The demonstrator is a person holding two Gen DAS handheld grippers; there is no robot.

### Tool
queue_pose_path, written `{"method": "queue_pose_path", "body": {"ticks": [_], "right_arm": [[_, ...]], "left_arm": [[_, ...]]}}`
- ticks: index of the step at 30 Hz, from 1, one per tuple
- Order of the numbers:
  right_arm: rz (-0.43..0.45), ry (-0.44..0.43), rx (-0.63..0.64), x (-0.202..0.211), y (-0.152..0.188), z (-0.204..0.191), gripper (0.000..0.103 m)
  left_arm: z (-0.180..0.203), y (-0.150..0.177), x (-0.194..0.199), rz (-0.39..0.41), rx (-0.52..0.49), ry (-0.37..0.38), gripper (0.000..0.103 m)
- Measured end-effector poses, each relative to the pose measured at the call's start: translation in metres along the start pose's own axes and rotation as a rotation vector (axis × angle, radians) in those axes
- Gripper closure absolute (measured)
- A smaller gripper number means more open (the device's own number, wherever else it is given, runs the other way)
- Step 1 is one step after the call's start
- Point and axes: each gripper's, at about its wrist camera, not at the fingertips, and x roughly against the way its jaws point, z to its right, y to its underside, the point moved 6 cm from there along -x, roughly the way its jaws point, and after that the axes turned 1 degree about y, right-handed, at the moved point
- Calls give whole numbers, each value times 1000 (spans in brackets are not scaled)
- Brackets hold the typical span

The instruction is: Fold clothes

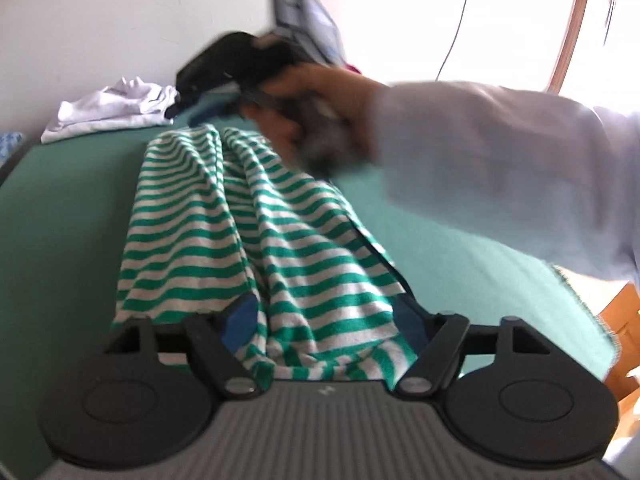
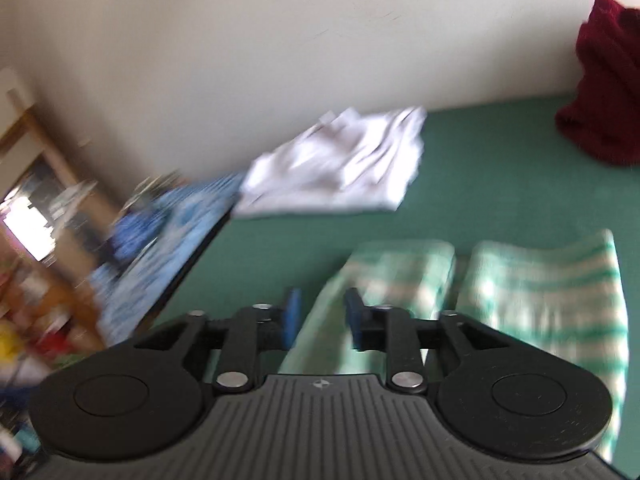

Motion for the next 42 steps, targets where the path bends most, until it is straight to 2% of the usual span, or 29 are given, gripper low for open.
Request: {"method": "queue_pose_path", "body": {"ticks": [1, 2, 4, 6, 7, 8, 9, 10, 12, 14, 15, 16, 17, 19, 23, 24, 27, 30, 31, 33, 34, 39, 42], "right_arm": [[-43, -40, 2, 9, 12, -4, 62], [-93, -66, 0, 11, 24, -5, 63], [-132, -48, -17, 10, 40, 1, 65], [-89, 39, -47, 5, 39, 21, 80], [-49, 70, -75, 2, 35, 33, 95], [-9, 102, -104, 0, 30, 45, 94], [31, 133, -133, -3, 26, 57, 103], [66, 149, -164, -5, 22, 68, 103], [81, 119, -230, -4, 18, 75, 103], [104, 160, -216, 5, 15, 71, 101], [132, 154, -219, 16, 14, 66, 96], [160, 127, -233, 27, 10, 62, 85], [190, 110, -243, 40, 9, 61, 84], [209, 172, -235, 60, 15, 64, 75], [137, 281, -199, 58, 29, 79, 75], [121, 301, -199, 52, 30, 85, 79], [170, 293, -155, 42, 22, 93, 86], [182, 311, -181, 48, 17, 94, 83], [194, 290, -215, 59, 18, 92, 78], [259, 200, -233, 83, 24, 77, 78], [265, 192, -223, 96, 32, 72, 77], [223, 410, -68, 133, 83, 48, 77], [231, 536, -53, 128, 80, 55, 76]], "left_arm": [[-1, 4, 2, -7, -8, -6, 22], [-3, 9, 1, -25, -2, -8, 21], [-9, 20, -6, -68, 29, -4, 22], [-12, 31, -12, -89, 57, 9, 20], [-10, 34, -14, -96, 51, 16, 14], [-6, 35, -16, -100, 30, 21, 11], [-3, 36, -19, -101, 8, 19, 6], [0, 37, -21, -101, -15, 10, 4], [6, 39, -22, -104, -50, -1, 4], [3, 36, -19, -108, -34, 8, 5], [1, 33, -20, -111, -22, 12, 8], [-1, 30, -21, -115, -9, 15, 11], [-3, 27, -20, -114, 1, 19, 12], [-6, 23, -21, -112, 14, 26, 13], [-1, 24, -28, -119, -22, 17, 13], [0, 24, -29, -120, -31, 16, 12], [4, 24, -31, -125, -52, 13, 10], [9, 21, -22, -119, -87, 13, 12], [10, 19, -16, -113, -103, 14, 14], [10, 11, -3, -83, -106, 30, 13], [8, 8, 4, -69, -99, 42, 12], [2, 11, 21, -62, -128, 98, 12], [13, 7, 24, -47, -205, 158, 14]]}}
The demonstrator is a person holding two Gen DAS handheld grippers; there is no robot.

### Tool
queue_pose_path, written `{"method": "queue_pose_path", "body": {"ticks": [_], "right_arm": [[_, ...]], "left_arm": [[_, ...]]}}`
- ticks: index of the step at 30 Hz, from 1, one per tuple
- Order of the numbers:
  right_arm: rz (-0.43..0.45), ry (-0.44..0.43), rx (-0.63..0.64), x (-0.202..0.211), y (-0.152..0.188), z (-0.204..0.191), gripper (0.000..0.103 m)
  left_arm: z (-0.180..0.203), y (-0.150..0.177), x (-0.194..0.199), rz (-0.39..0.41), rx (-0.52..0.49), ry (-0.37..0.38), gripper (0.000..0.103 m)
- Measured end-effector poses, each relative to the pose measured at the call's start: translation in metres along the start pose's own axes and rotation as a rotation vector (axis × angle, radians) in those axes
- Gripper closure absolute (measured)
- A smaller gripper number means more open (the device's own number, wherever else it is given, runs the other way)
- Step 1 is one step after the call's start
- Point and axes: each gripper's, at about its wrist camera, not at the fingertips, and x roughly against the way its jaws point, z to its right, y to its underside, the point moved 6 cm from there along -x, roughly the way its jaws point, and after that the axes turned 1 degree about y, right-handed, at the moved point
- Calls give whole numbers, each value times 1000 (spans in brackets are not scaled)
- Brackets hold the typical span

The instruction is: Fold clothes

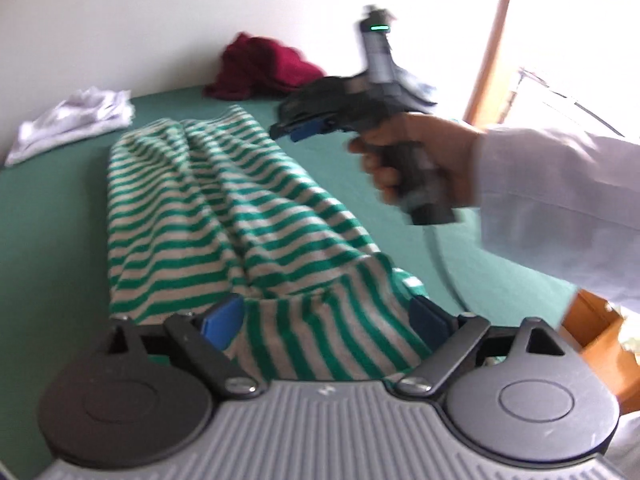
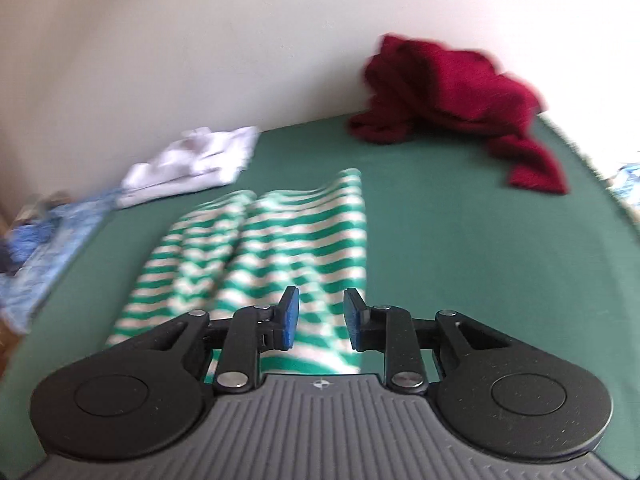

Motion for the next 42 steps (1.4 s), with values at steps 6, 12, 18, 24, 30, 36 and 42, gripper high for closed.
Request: {"method": "queue_pose_path", "body": {"ticks": [6, 12, 18, 24, 30, 36, 42], "right_arm": [[-8, 26, -66, -47, -26, 6, 75], [-31, 16, -85, -91, -47, 7, 58], [-20, -24, -70, -115, -66, 14, 94], [7, -11, -48, -128, -73, 24, 99], [63, -46, -91, -70, -68, 35, 65], [-182, -317, -146, -38, -8, 15, 69], [-23, -189, -225, 21, -8, 26, 89]], "left_arm": [[12, -24, -36, 27, -161, 34, 17], [-18, -22, -94, -95, -4, 49, 29], [-10, -3, -83, -64, -9, -21, 29], [-6, 2, -80, -53, 2, -58, 29], [-9, -4, -85, -80, 3, -48, 27], [-9, -7, -87, -105, -15, -32, 26], [-12, -34, -42, -25, -49, -14, 23]]}}
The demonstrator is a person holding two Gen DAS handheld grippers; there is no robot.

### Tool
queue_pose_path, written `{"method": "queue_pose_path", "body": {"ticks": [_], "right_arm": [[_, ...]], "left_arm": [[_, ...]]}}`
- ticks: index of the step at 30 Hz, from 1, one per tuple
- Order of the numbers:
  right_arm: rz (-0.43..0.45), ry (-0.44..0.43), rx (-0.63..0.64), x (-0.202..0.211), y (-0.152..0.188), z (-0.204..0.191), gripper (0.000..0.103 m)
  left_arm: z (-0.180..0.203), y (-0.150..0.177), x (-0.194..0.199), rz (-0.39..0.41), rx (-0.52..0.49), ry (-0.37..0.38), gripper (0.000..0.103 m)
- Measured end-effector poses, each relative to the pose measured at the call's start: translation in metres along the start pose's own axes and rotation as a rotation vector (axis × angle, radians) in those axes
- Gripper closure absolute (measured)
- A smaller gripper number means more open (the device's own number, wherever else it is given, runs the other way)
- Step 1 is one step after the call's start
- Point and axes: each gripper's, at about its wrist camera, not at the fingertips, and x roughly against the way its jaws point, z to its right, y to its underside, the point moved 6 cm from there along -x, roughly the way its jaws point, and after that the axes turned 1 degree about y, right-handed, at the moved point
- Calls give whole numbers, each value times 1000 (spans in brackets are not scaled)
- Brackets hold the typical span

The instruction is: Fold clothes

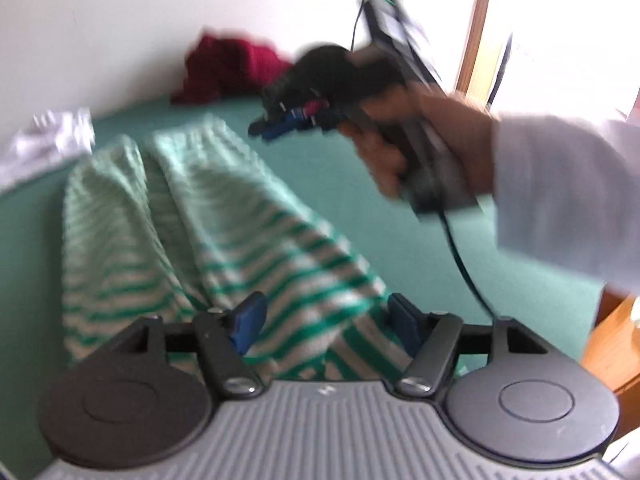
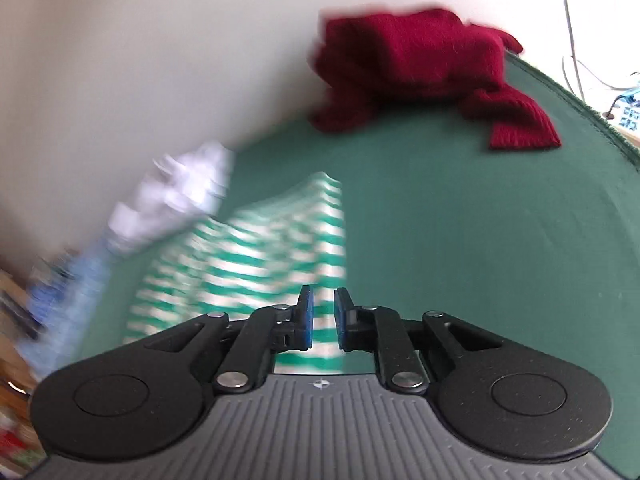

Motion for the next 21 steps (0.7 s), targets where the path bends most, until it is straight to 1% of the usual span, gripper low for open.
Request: {"method": "queue_pose_path", "body": {"ticks": [1, 2, 3, 4, 5, 6, 7, 8, 9, 10, 11, 12, 13, 14, 15, 16, 17, 18, 19, 21], "right_arm": [[36, -23, 30, 16, 6, -11, 90], [89, 0, 88, 34, 15, -23, 89], [140, 27, 150, 50, 26, -35, 84], [173, 69, 220, 61, 42, -45, 63], [178, 99, 277, 75, 60, -53, 27], [179, 123, 324, 89, 78, -60, 12], [171, 116, 325, 102, 95, -61, 3], [167, 90, 294, 116, 111, -62, 4], [147, 65, 247, 127, 125, -63, 4], [120, 54, 193, 137, 138, -64, 8], [94, 62, 158, 144, 150, -65, 28], [68, 91, 166, 147, 160, -68, 47], [48, 119, 198, 149, 170, -73, 87], [43, 144, 218, 151, 181, -75, 97], [53, 155, 209, 153, 190, -77, 98], [61, 159, 203, 155, 199, -80, 102], [60, 138, 208, 156, 206, -83, 102], [59, 117, 213, 156, 213, -86, 102], [54, 104, 224, 156, 220, -90, 101], [12, 136, 283, 146, 231, -93, 100]], "left_arm": [[-2, -4, 16, 31, -11, -8, 15], [-4, -3, 33, 56, -13, -14, 14], [-8, 0, 50, 77, -8, -19, 12], [-12, 3, 67, 98, -4, -24, 12], [-16, 10, 82, 105, 7, -35, 12], [-20, 21, 96, 103, 21, -51, 15], [-25, 32, 109, 101, 35, -66, 19], [-29, 45, 120, 89, 55, -79, 22], [-33, 60, 129, 70, 79, -91, 28], [-38, 73, 136, 46, 106, -94, 32], [-43, 87, 141, 19, 137, -92, 34], [-47, 98, 144, -4, 165, -88, 40], [-50, 109, 146, -24, 191, -83, 46], [-54, 118, 147, -47, 211, -87, 49], [-55, 127, 147, -71, 216, -101, 55], [-57, 136, 146, -87, 210, -118, 64], [-58, 141, 144, -93, 205, -129, 68], [-57, 143, 144, -87, 209, -130, 71], [-55, 142, 141, -82, 214, -127, 71], [-48, 141, 133, -78, 218, -120, 70]]}}
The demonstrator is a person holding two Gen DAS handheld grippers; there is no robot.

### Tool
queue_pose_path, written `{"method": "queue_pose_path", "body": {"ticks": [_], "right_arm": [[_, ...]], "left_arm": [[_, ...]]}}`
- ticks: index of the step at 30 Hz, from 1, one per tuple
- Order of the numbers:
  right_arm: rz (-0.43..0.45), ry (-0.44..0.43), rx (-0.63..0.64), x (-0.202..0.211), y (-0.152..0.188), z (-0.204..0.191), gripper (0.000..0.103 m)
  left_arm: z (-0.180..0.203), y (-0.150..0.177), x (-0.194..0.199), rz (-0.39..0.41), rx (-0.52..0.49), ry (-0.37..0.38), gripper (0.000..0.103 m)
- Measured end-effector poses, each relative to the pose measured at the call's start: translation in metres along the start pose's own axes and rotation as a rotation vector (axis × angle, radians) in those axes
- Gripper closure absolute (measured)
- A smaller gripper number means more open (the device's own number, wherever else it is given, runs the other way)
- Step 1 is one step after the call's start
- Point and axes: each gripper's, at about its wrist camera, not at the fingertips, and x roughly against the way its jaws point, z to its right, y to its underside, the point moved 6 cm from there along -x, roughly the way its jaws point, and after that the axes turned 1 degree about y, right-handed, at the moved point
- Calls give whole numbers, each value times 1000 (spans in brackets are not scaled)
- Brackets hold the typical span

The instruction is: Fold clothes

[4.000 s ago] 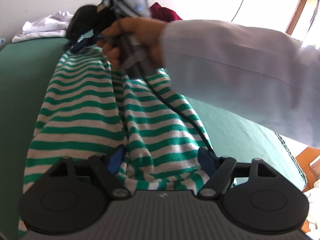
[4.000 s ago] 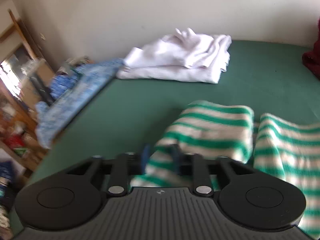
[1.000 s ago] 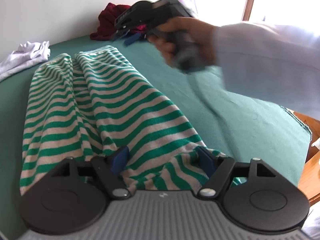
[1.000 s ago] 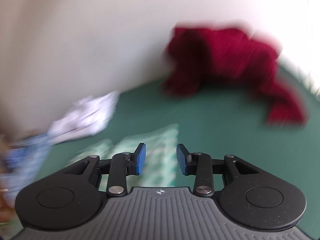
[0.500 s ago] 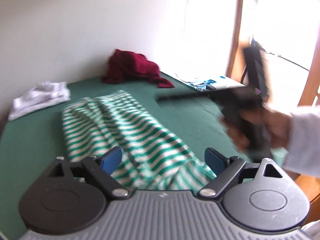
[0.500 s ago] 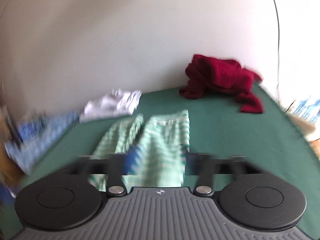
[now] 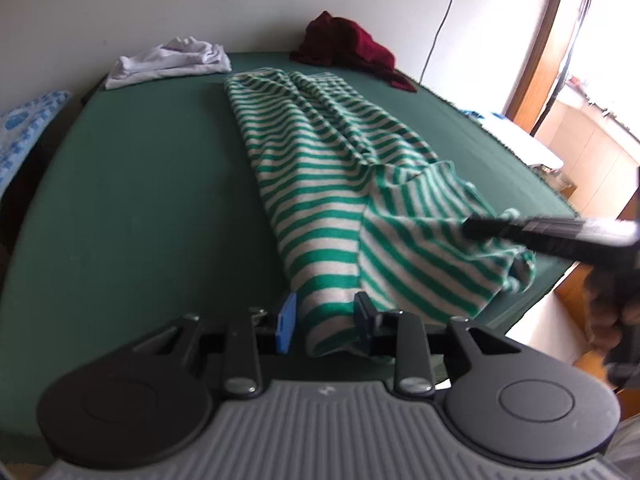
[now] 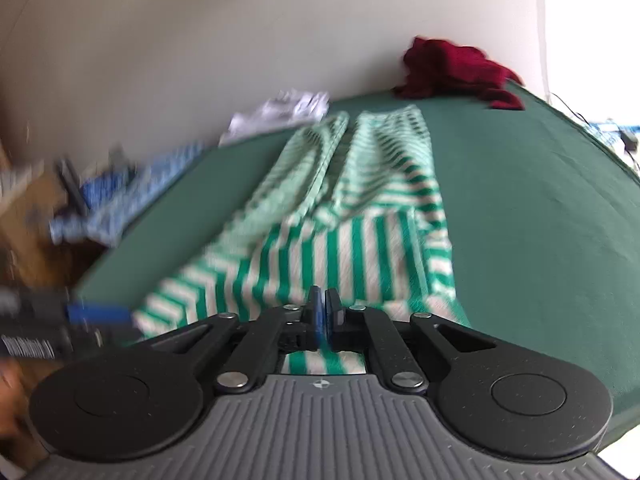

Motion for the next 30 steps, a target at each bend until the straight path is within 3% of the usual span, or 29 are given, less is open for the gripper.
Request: {"method": "queue_pose_path", "body": {"ticks": [1, 5, 8, 10, 13, 14, 16, 19, 23, 26, 29, 30], "right_arm": [[-25, 22, -6, -7, 5, 3, 101], [23, -52, -92, -6, 16, 20, 103], [-8, -105, -81, -7, 12, 25, 103], [-18, -127, -71, -5, 12, 26, 103], [-18, -148, -7, -5, 12, 22, 103], [-19, -154, 13, -5, 13, 21, 103], [-22, -174, 40, -6, 16, 21, 103], [-30, -218, 39, -7, 16, 27, 103], [-35, -261, 48, -5, 17, 30, 103], [-39, -284, 75, 5, 17, 33, 102], [-42, -308, 109, 23, 15, 39, 91], [-31, -315, 112, 33, 13, 43, 88]], "left_arm": [[3, 2, -5, -4, -7, -11, 71], [6, 12, -12, 4, -23, -63, 67], [2, 11, -10, -9, -7, -88, 57], [2, 8, -5, -11, -15, -108, 57], [11, -5, 15, 67, -28, -138, 63], [17, -11, 20, 101, -29, -134, 61], [27, -16, 16, 119, -26, -125, 47], [33, -5, -12, 60, -18, -155, 52], [40, 15, -23, 49, -65, -245, 42], [40, 14, -19, 18, -34, -252, 41], [38, 12, -1, 12, 2, -271, 40], [38, 12, 6, 15, 11, -289, 33]]}}
